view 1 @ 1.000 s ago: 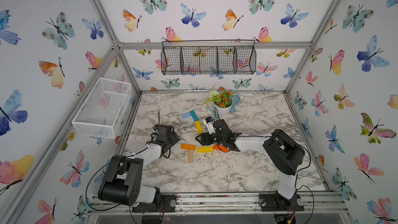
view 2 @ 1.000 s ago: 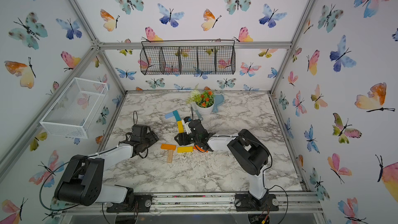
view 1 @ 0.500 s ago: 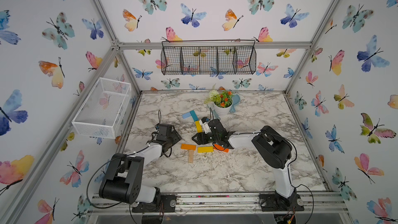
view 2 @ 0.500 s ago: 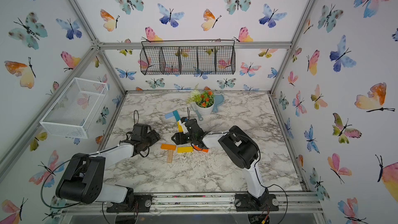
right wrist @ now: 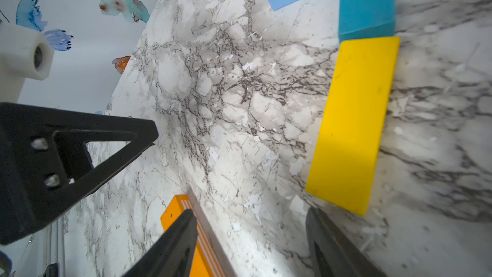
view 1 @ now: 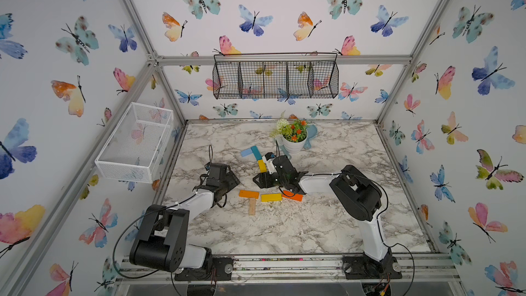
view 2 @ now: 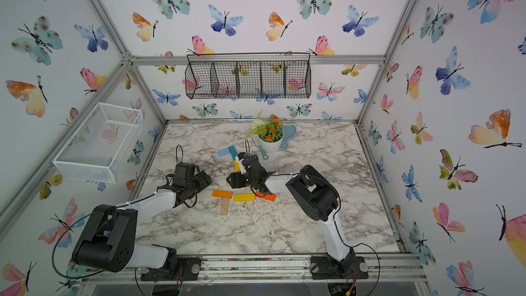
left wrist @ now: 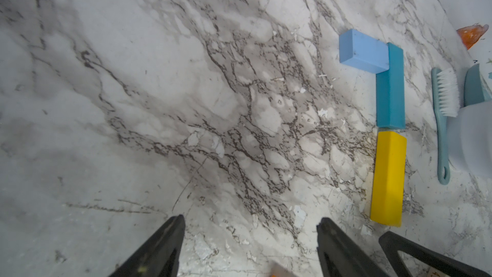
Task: Assemble a giraffe with building blocks
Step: Adjust the building block at the center of the board.
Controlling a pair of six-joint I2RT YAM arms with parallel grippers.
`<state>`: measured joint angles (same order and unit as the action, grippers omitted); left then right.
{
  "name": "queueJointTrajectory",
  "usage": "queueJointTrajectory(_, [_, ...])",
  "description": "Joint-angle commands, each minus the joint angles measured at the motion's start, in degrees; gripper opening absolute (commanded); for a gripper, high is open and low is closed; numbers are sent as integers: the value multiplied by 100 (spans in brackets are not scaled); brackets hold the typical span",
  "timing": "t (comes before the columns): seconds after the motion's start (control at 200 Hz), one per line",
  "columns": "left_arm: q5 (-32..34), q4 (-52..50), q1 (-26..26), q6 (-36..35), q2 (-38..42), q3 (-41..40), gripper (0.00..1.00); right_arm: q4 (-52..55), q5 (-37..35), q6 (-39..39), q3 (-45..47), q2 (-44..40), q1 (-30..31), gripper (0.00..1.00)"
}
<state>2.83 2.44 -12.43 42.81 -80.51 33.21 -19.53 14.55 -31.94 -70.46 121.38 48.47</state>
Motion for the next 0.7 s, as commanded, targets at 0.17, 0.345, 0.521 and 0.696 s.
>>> queueJointTrajectory(0.17, [9,-7,21,-93,180,-16,82,348,-280,179,-291,195,26,70])
queueJointTrajectory(0.345, [24,-6,20,-111,237,-27,82,465,-355,267,-379,236,22,70])
queueJointTrajectory(0.521, [26,-8,21,-126,266,-33,82,588,-426,353,-482,287,22,70])
queueJointTrajectory(0.696, [43,-6,21,-137,301,-43,82,669,-538,433,-522,299,23,70])
